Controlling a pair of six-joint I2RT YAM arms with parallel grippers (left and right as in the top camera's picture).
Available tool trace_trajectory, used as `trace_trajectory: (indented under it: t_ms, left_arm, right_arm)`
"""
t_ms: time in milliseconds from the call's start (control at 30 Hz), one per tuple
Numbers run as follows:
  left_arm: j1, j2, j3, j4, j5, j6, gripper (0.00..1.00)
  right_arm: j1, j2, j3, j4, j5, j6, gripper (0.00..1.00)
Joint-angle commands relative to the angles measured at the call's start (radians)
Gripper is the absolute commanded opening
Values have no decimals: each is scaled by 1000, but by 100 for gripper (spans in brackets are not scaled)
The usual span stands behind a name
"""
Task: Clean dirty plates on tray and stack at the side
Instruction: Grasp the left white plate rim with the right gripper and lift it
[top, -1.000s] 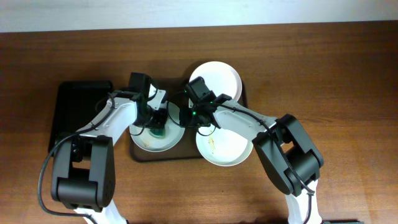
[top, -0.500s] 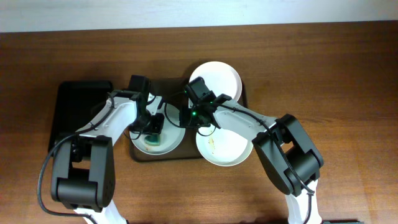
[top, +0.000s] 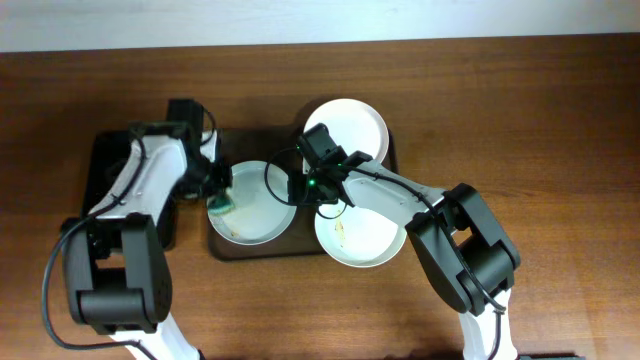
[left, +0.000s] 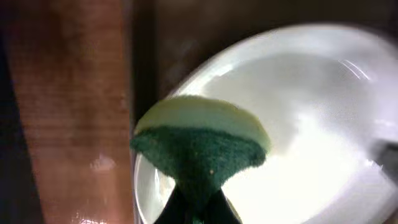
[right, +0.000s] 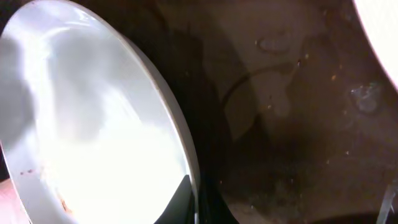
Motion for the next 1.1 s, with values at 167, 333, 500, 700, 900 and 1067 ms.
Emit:
trace_trajectory:
  t_ms: [167, 333, 500, 700, 900, 1067]
  left_arm:
    - [30, -5, 313, -179, 151, 130, 0]
    - [34, -5, 296, -153, 137, 129, 0]
    - [33, -5, 256, -111, 137, 129, 1]
    - [33, -5, 214, -72, 137, 126, 1]
    - [33, -5, 214, -66, 137, 126, 1]
    - [32, -5, 212, -72, 212, 86, 1]
  right_arm:
    - [-4, -118, 116, -189, 135, -138, 4]
    - [39, -280, 133, -317, 490, -193, 4]
    - [197, -301, 133, -396, 1061, -207, 4]
    - [333, -299, 133, -377, 1482, -207, 4]
    - [337, -299, 133, -303, 1534, -206, 4]
    - [275, -263, 117, -307, 1154, 94, 4]
